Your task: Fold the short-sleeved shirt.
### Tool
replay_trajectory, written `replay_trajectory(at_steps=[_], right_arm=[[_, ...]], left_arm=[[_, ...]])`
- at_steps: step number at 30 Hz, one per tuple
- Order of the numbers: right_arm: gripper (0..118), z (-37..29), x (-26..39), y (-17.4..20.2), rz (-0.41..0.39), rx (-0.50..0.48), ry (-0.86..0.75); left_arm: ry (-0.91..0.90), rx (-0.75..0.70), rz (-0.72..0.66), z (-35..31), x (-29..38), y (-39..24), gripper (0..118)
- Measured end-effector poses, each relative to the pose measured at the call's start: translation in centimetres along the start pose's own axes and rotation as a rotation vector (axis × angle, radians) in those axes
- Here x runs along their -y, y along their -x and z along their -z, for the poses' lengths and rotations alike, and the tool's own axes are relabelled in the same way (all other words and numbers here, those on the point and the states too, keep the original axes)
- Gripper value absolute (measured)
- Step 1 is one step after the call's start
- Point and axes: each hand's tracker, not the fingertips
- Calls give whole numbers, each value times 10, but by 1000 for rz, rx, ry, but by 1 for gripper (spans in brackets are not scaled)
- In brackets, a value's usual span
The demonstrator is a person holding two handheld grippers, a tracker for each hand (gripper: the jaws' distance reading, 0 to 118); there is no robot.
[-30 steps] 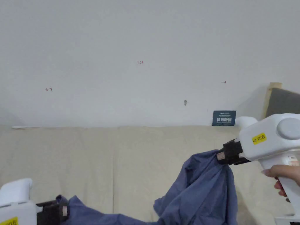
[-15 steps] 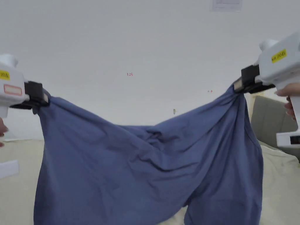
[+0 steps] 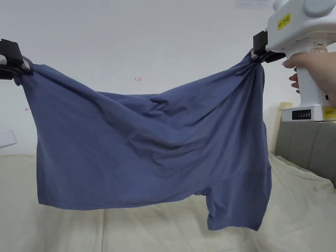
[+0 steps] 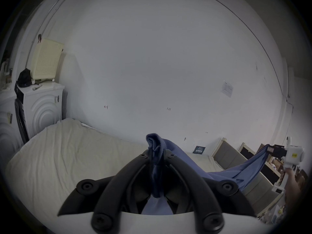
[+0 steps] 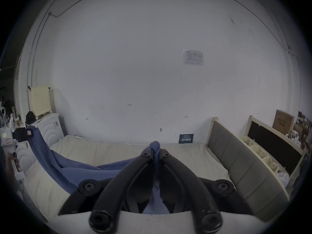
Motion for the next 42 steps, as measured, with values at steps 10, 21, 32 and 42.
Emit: replay_trajectory(at_steps=[10, 21, 32, 42], right_arm=[[4, 53, 177, -13, 85, -100, 193], [4, -56, 419, -49, 295, -194, 389], [4, -169, 413, -63, 187, -249, 344], [5, -137, 491, -58, 215, -158, 614]], left_arm=[[325, -11, 38, 35, 138, 63, 11], [484, 41, -12, -73, 324, 86, 11], [465, 53, -56, -189, 311, 79, 11], [661, -102, -12, -156, 379, 98, 11]])
